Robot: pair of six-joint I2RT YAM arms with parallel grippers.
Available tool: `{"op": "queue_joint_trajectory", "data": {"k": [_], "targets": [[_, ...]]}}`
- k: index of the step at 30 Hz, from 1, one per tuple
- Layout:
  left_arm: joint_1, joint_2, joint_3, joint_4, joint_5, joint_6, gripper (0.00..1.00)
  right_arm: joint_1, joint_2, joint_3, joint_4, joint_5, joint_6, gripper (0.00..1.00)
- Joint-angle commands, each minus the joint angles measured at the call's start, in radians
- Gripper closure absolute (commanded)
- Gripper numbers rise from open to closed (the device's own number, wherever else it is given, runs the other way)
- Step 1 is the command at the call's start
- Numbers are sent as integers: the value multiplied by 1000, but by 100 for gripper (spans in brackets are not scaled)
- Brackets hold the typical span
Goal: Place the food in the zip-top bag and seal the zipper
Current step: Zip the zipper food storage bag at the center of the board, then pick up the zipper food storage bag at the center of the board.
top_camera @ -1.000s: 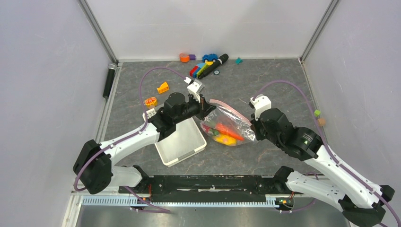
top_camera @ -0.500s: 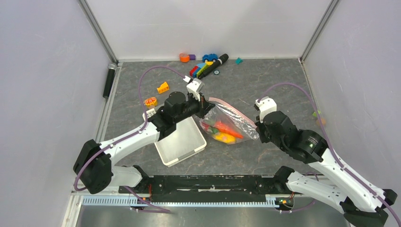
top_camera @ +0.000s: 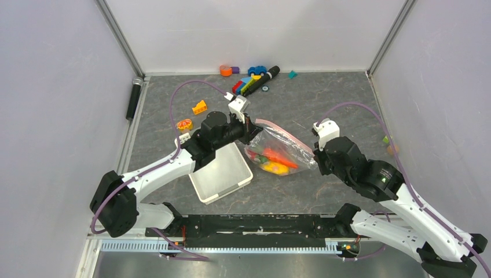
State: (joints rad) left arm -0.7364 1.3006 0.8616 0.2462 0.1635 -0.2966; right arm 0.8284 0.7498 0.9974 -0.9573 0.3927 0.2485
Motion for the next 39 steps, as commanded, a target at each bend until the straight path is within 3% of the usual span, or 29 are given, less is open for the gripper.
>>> {"op": "queue_joint_trajectory", "data": {"k": [1, 6, 9, 12, 15, 18, 20, 24, 29, 39], "targets": [[19, -2, 40, 21, -36, 53, 98, -5, -19, 25, -8, 7, -27, 97], [23, -15, 33, 11, -50, 57, 98, -5, -33, 62, -53, 26, -28, 95], [24, -20, 30, 18, -20, 59, 98, -5, -58, 52, -30, -19, -55, 87], [24, -18, 33, 28, 18, 55, 98, -5, -80, 12, 41, -81, -82, 63], [26, -18, 35, 35, 46, 45, 98, -4, -107, -29, 124, -108, -110, 26], [28, -19, 30, 51, 79, 34, 98, -5, -141, -90, 203, -76, -111, 9], [28, -21, 30, 60, 99, 29, 98, -5, -167, -140, 258, -48, -112, 3], [29, -29, 27, 72, 140, 33, 98, -5, -211, -225, 361, -8, -118, 2], [29, -32, 14, 110, 316, 86, 98, -4, -234, -313, 506, -142, -181, 2], [29, -39, 14, 116, 511, 160, 98, -5, -74, -324, 537, -284, -239, 6]]}}
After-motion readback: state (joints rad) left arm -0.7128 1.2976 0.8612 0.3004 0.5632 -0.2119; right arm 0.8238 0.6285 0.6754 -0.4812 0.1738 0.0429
